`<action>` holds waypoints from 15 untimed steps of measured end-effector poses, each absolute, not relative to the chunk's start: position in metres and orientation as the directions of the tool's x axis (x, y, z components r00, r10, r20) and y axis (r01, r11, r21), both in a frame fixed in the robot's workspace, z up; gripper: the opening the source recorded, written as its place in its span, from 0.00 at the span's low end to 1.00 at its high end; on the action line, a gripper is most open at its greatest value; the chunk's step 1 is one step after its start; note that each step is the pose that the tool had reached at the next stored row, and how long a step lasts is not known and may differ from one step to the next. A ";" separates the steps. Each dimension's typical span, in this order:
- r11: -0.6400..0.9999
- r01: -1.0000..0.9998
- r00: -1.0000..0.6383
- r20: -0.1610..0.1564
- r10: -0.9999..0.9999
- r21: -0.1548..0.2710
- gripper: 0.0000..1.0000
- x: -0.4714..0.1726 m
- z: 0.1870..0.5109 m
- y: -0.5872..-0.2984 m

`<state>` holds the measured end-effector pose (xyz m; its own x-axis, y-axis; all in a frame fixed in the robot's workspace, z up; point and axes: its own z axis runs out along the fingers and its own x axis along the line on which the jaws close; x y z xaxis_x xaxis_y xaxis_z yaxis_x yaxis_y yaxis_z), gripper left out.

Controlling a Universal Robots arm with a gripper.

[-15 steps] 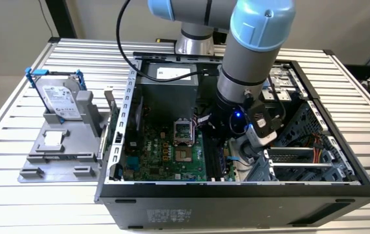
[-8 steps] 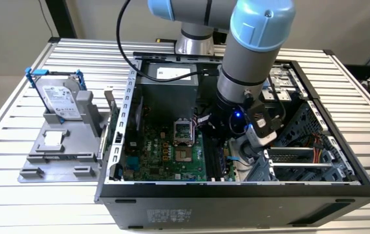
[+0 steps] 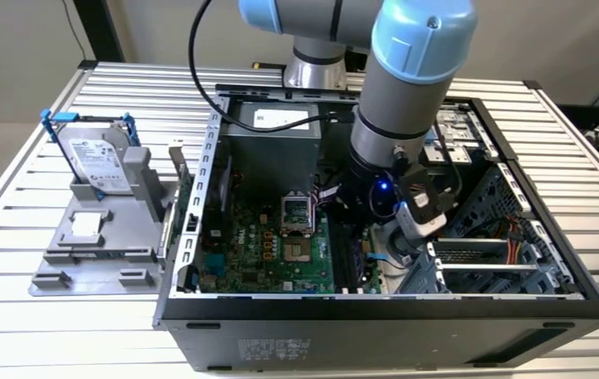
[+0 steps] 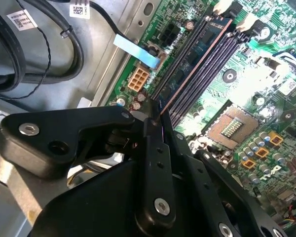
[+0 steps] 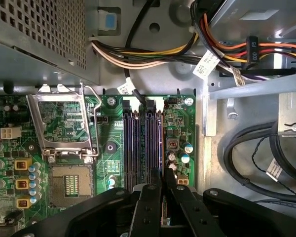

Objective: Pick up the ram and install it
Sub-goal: 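Insert the ram into the slot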

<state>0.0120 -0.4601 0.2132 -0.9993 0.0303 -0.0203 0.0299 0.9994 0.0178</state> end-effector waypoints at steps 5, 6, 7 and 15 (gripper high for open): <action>0.999 0.030 -0.999 -0.020 0.030 0.017 0.00 0.012 0.208 -0.460; 0.999 0.030 -0.999 -0.020 0.030 0.017 0.00 0.012 0.208 -0.460; 0.999 0.030 -0.999 -0.020 0.030 0.017 0.00 0.012 0.208 -0.460; 0.999 0.030 -0.999 -0.020 0.030 0.018 1.00 0.012 0.208 -0.460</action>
<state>0.0121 -0.4601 0.2080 -0.9993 0.0303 -0.0201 0.0300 0.9994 0.0177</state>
